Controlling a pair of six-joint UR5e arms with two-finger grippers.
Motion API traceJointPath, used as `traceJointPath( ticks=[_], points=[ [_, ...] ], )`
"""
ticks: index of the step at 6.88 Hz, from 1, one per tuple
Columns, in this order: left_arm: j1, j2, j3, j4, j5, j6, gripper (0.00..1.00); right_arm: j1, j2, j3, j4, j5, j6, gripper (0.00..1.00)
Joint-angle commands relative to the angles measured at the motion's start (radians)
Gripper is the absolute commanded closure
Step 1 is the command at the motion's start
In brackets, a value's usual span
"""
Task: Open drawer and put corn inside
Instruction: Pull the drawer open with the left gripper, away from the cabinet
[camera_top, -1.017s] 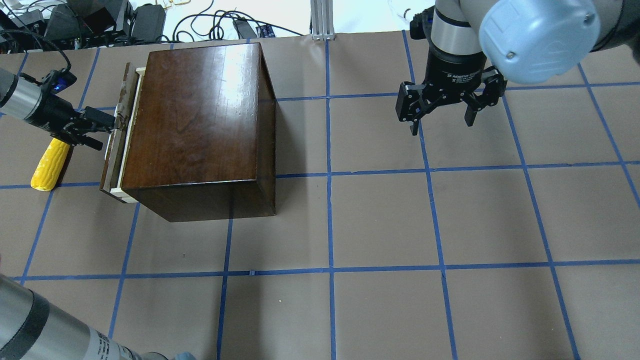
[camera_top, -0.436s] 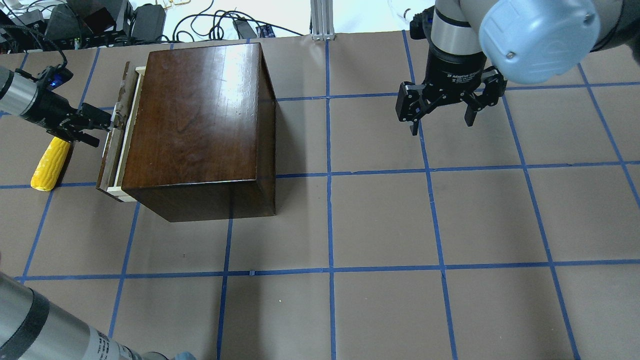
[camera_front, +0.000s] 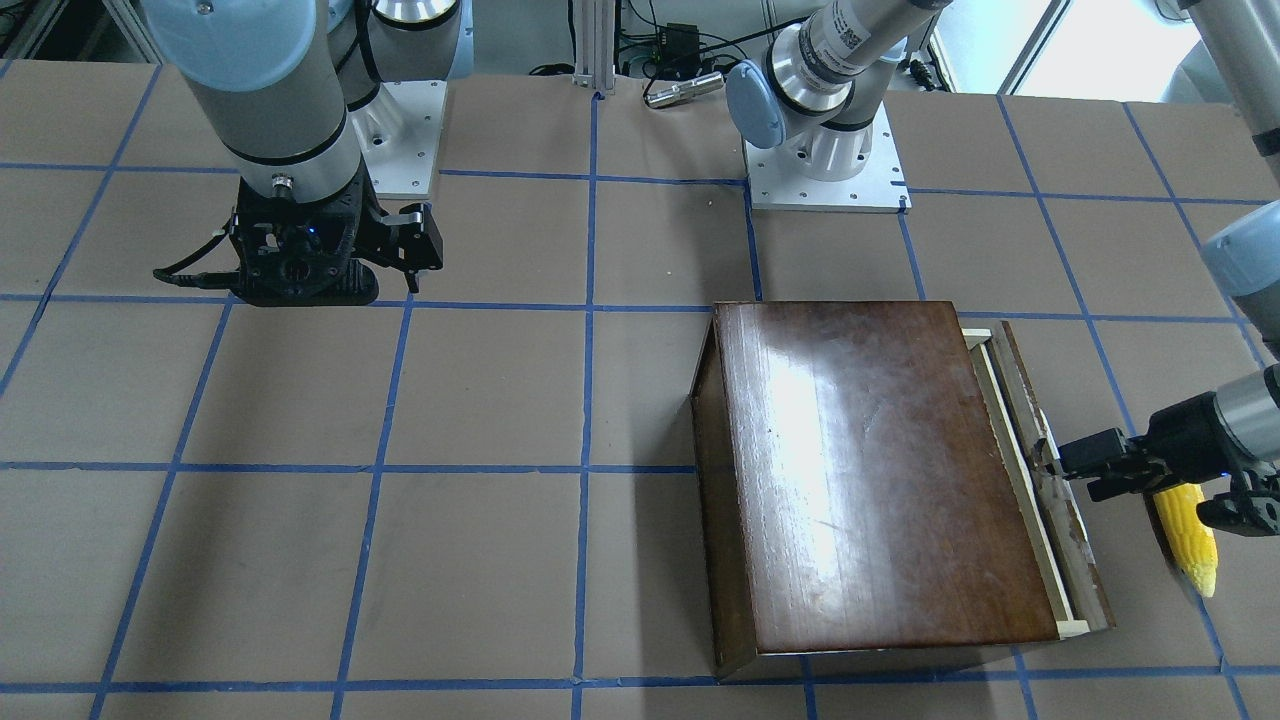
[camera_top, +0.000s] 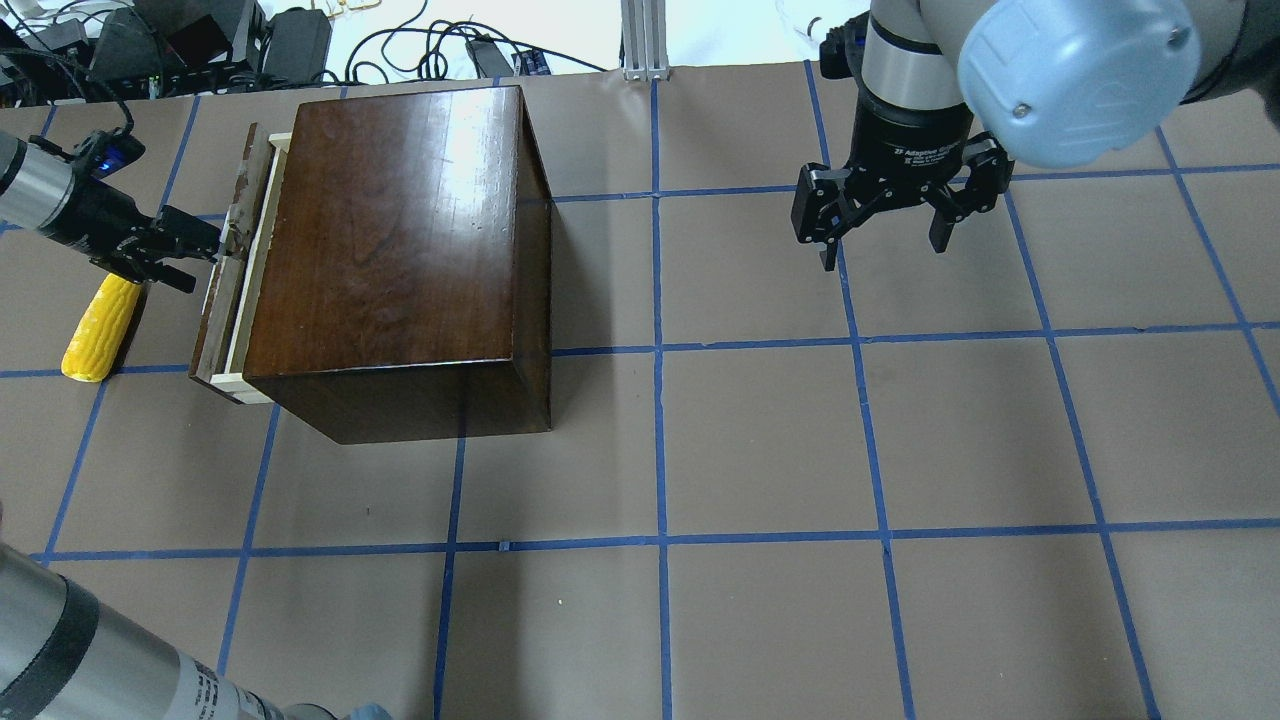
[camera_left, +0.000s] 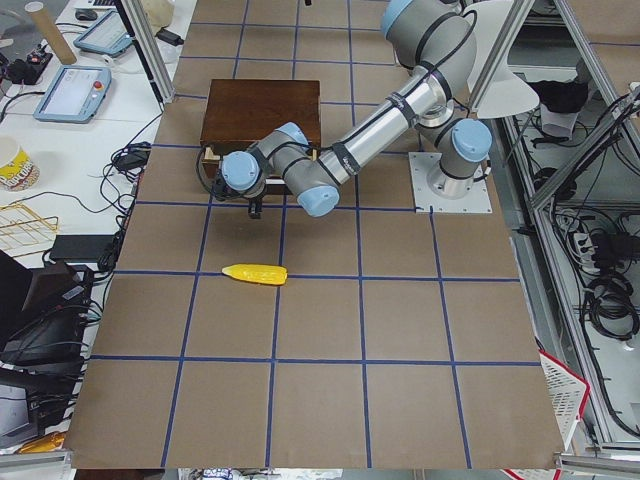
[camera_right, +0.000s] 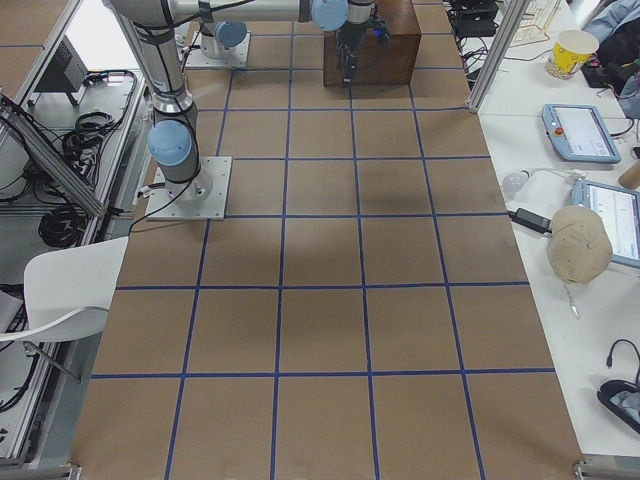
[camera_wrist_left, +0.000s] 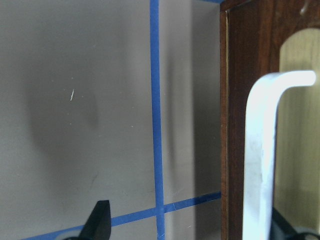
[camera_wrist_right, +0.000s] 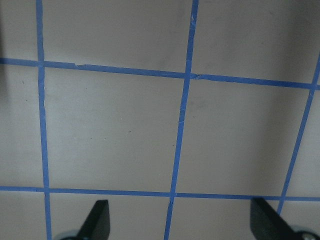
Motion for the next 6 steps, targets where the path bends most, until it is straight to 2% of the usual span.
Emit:
traceJointPath(
  ticks=[1,6],
  points=[
    [0.001,0.0,0.001,0.005,0.002,0.002,0.0,0.0,0.0,0.0,0.0,0.0,0.0,0.0],
    [0.036,-0.003,0.003,0.006,0.003,0.015,0.0,0.0,0.0,0.0,0.0,0.0,0.0,0.0]
  ],
)
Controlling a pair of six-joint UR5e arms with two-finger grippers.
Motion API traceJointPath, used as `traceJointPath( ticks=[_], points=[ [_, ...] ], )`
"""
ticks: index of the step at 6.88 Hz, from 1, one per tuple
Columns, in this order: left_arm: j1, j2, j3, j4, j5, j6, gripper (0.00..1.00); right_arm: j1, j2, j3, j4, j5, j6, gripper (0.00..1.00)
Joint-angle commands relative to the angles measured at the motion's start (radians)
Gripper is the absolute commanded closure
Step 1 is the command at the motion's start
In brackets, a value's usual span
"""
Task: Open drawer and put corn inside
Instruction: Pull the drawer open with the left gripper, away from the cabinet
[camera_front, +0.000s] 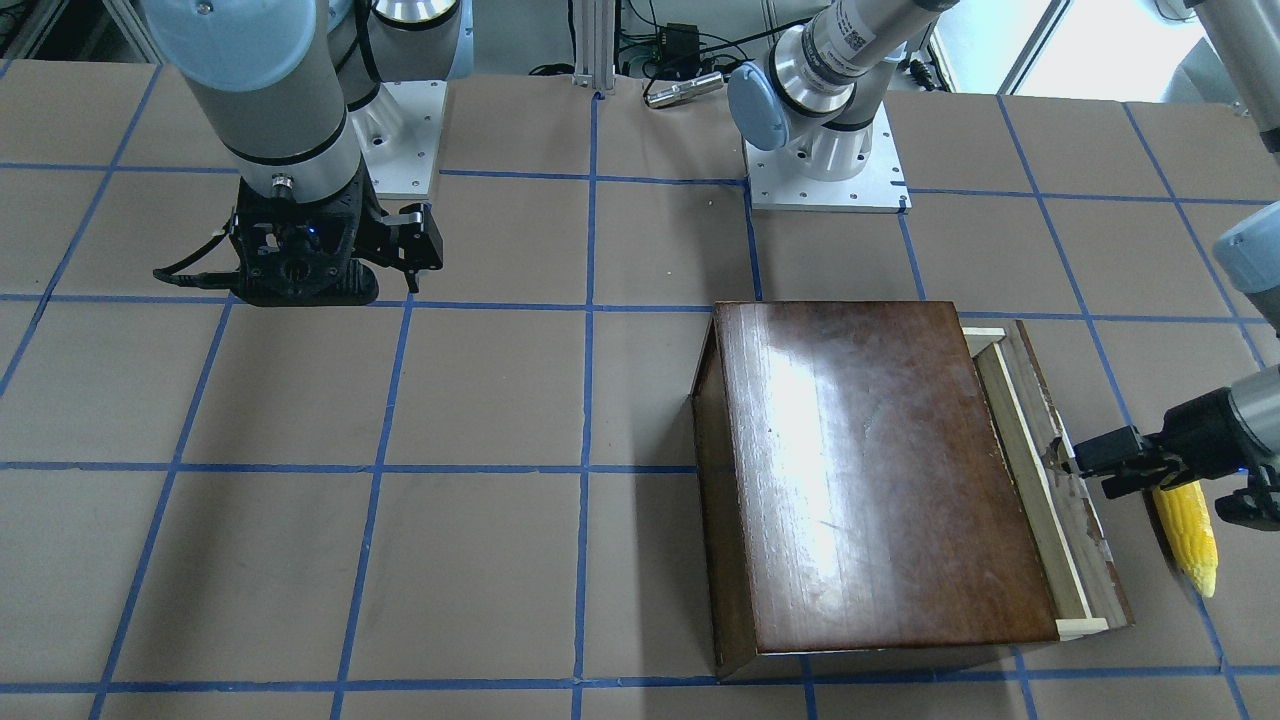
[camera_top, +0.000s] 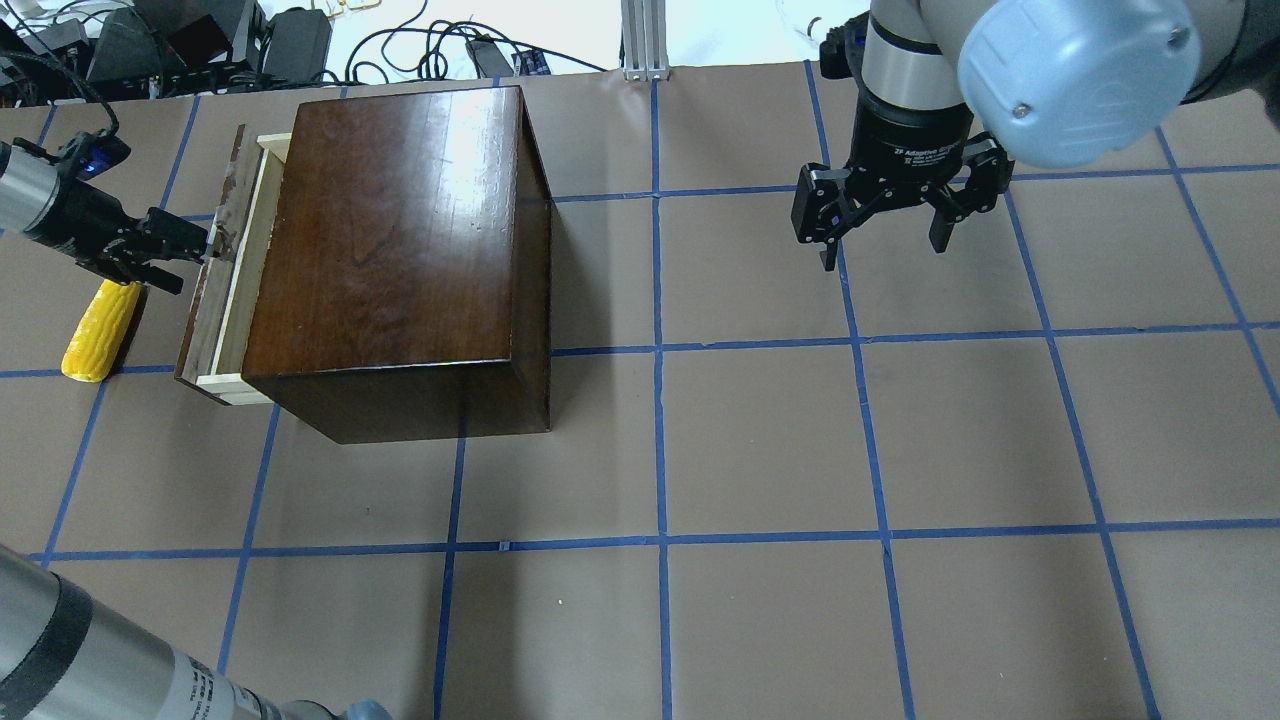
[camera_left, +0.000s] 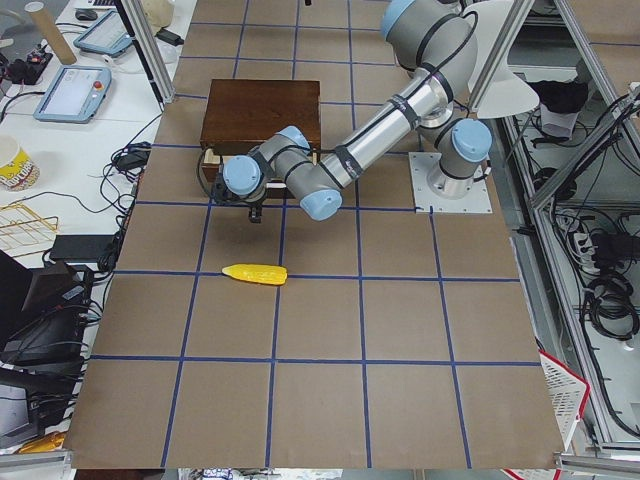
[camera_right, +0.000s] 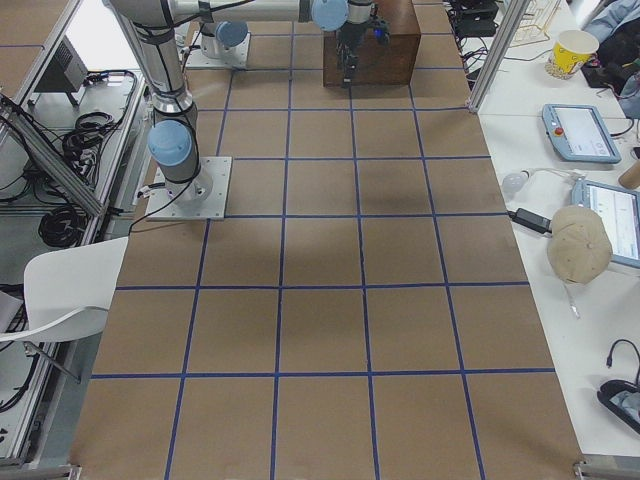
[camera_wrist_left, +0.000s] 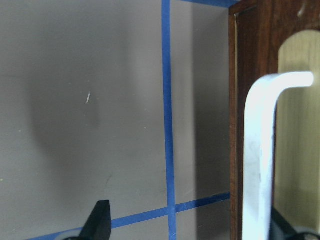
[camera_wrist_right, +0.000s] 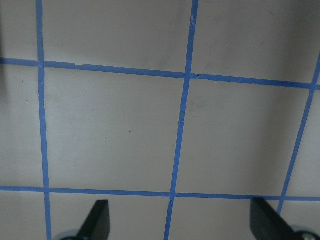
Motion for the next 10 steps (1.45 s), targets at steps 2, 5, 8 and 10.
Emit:
traceJointPath(
  ticks=[2,5,8,10],
  points=[
    [0.008,-0.014,0.053,-0.018,0.013,0.007,0.0,0.0,0.0,0.0,0.0,0.0,0.0,0.0],
    [0.025,-0.025,0.061,-0.015,0.029,0.044,0.0,0.0,0.0,0.0,0.0,0.0,0.0,0.0],
    [0.025,-0.025,0.066,-0.004,0.059,0.05,0.0,0.0,0.0,0.0,0.0,0.0,0.0,0.0],
    [0.026,-0.025,0.066,-0.001,0.066,0.052,0.0,0.0,0.0,0.0,0.0,0.0,0.001,0.0]
  ],
)
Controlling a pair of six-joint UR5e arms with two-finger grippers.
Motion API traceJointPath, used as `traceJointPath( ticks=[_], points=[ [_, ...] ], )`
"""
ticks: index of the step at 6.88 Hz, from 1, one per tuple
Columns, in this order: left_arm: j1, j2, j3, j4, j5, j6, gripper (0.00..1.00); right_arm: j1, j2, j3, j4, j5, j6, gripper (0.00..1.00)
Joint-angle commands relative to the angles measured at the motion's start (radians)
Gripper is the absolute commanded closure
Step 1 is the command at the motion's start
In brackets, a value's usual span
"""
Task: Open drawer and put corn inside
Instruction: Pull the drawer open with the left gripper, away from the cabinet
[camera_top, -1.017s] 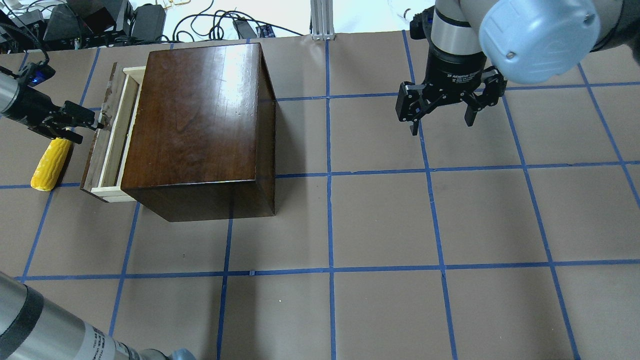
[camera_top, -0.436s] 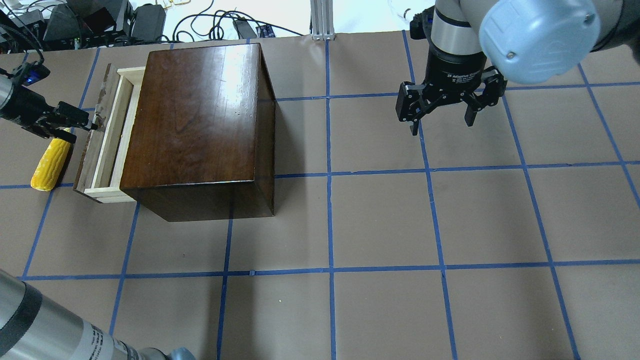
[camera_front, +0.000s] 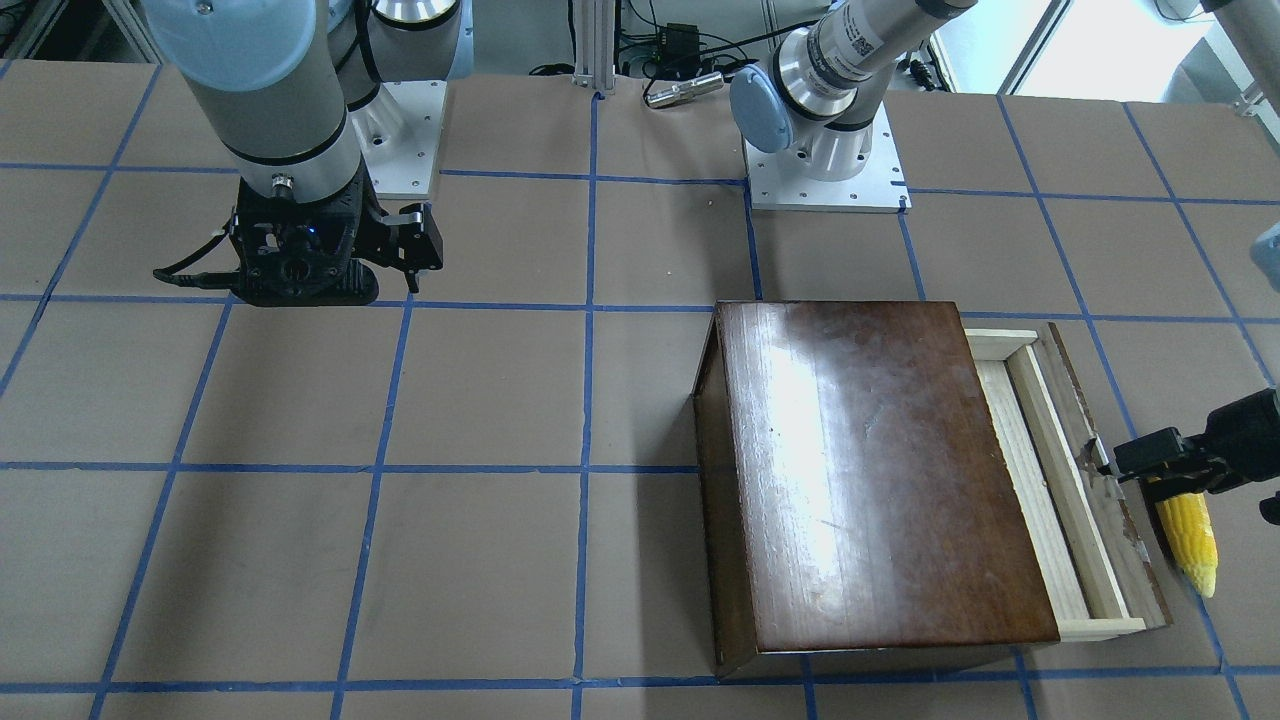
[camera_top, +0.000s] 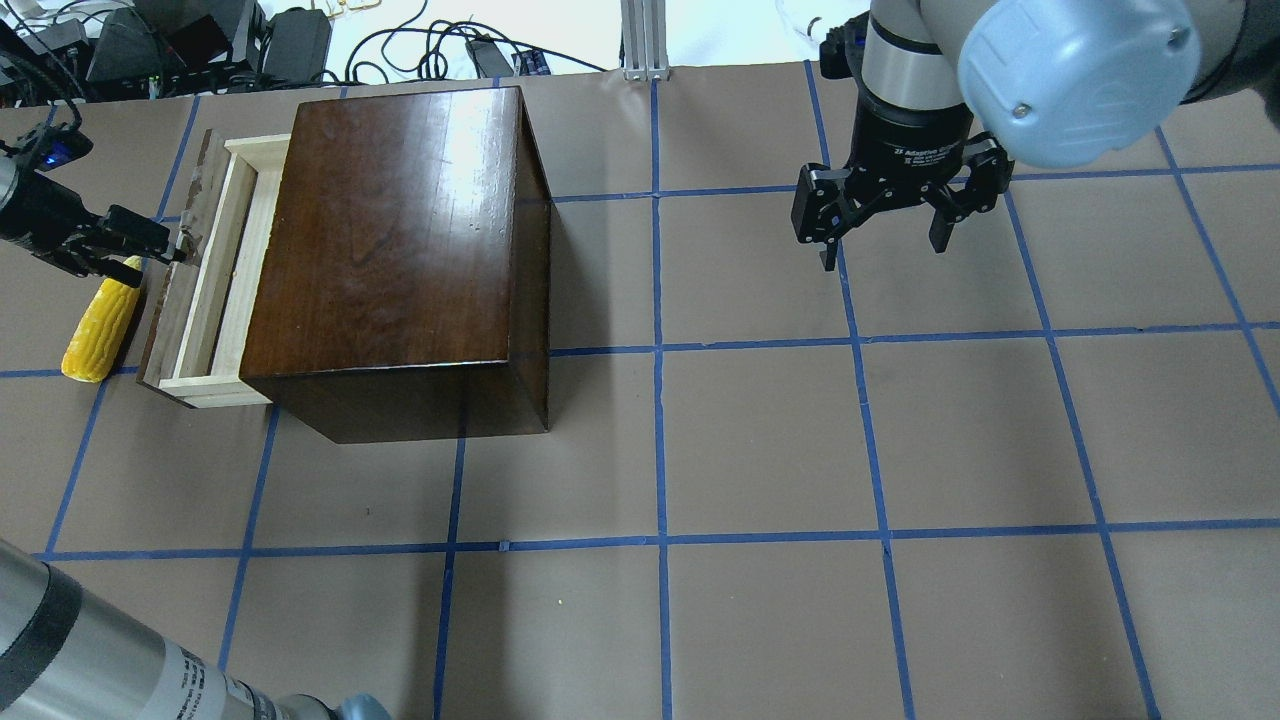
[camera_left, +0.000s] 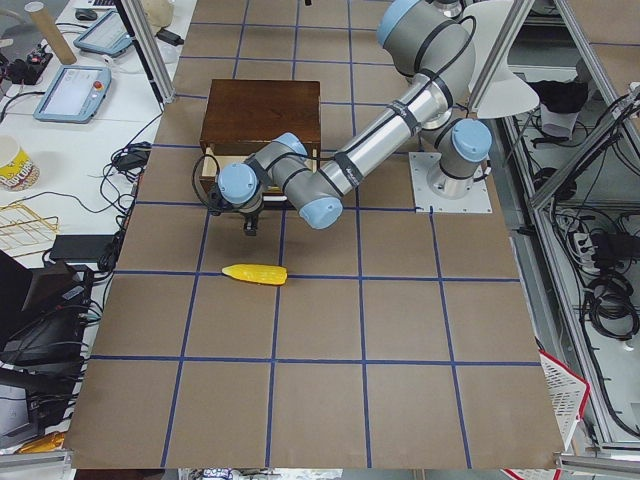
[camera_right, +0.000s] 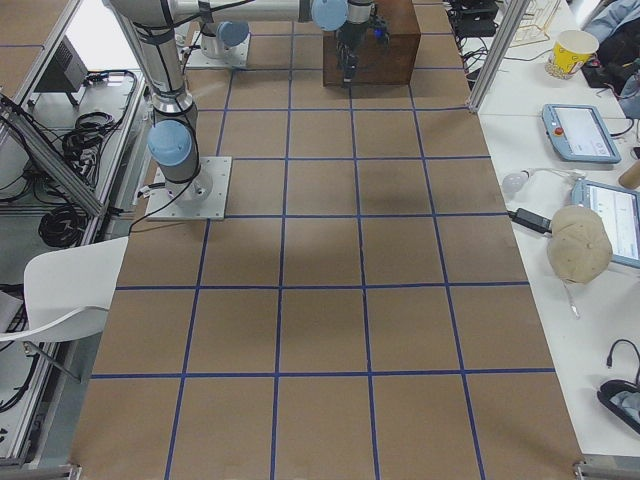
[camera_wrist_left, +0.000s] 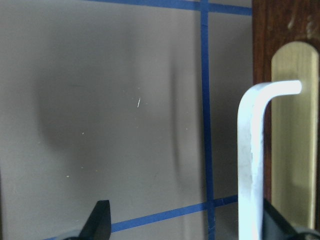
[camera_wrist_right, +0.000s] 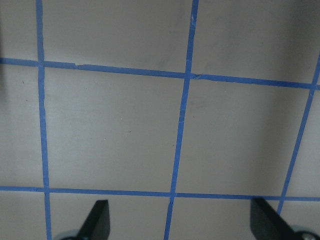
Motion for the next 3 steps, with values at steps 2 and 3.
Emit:
traceJointPath(
  ticks=[2,3],
  points=[
    [0.001,0.0,0.003,0.003,0.01,0.002,0.0,0.0,0.0,0.0,0.0,0.0,0.0,0.0],
    [0.001,-0.005,0.024,-0.008,0.021,0.002,0.0,0.0,0.0,0.0,0.0,0.0,0.0,0.0]
  ],
)
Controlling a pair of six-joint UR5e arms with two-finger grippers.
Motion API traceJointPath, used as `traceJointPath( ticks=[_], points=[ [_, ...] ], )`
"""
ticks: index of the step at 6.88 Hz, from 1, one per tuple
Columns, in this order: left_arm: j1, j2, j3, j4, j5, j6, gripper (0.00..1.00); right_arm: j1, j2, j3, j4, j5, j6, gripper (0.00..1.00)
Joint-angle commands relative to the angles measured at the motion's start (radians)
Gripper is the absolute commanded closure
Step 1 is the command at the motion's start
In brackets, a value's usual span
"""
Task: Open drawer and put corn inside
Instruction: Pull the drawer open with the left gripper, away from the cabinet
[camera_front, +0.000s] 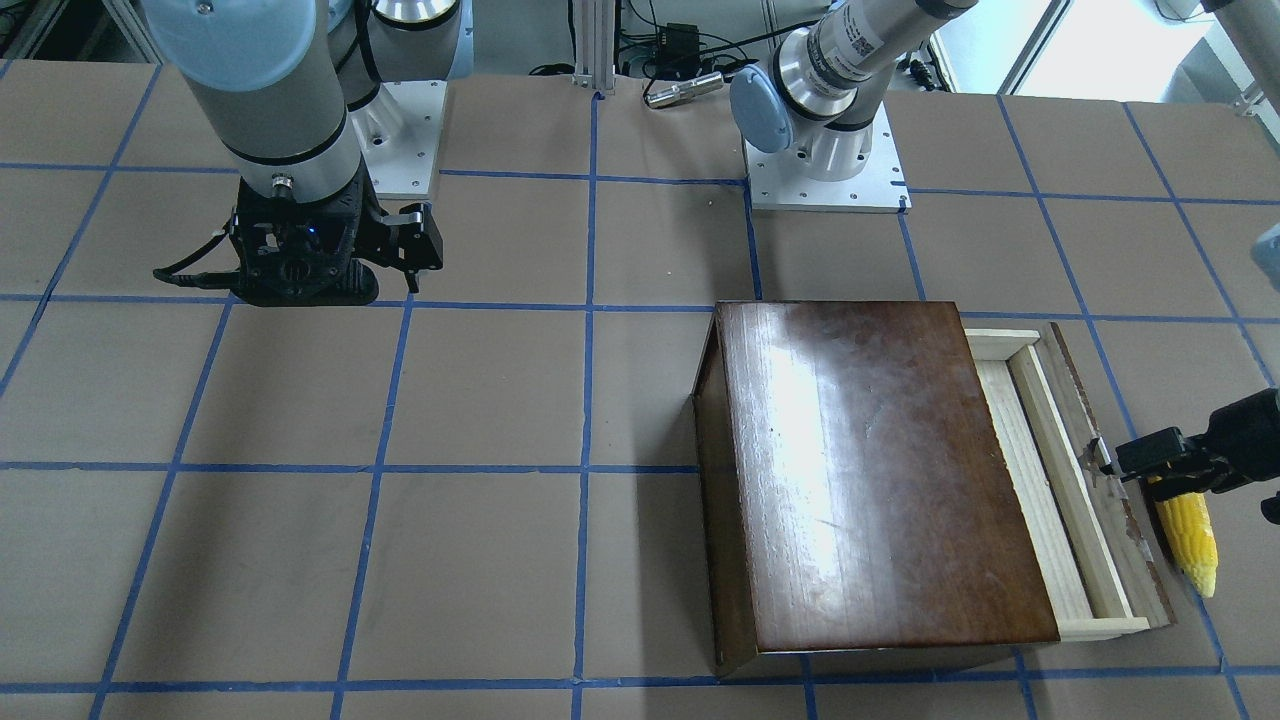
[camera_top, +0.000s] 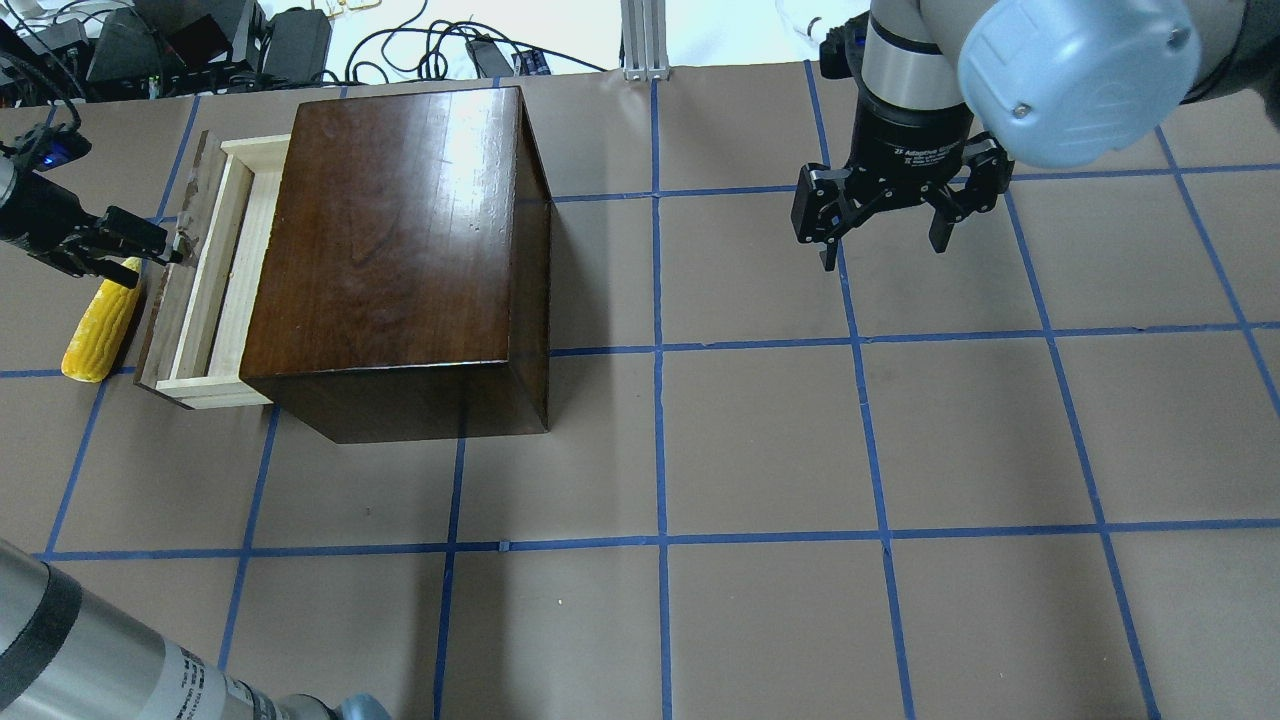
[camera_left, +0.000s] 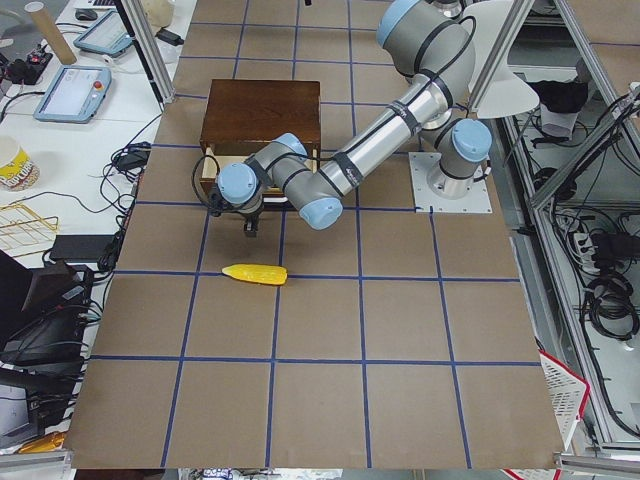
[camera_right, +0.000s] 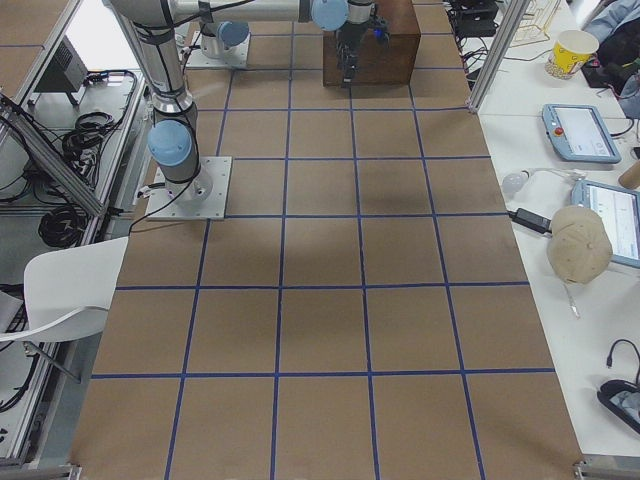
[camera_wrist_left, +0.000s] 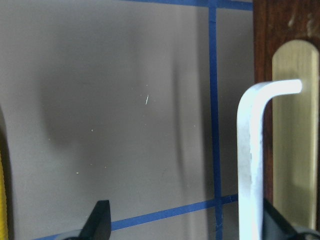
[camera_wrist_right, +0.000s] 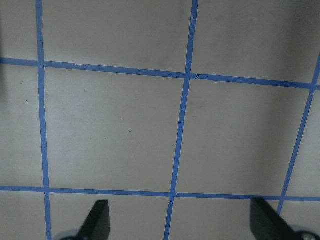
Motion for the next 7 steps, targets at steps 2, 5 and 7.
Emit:
traceJointPath(
  ticks=[2,5,7],
  points=[
    [0.0,-0.02,0.046,-0.014,0.032,0.006,0.0,0.0,0.0,0.0,0.0,0.0,0.0,0.0],
    [0.001,-0.018,0.05,-0.013,0.044,0.006,0.0,0.0,0.0,0.0,0.0,0.0,0.0,0.0],
    [0.038,0.006,0.05,-0.013,0.058,0.018,0.0,0.0,0.0,0.0,0.0,0.0,0.0,0.0]
  ],
)
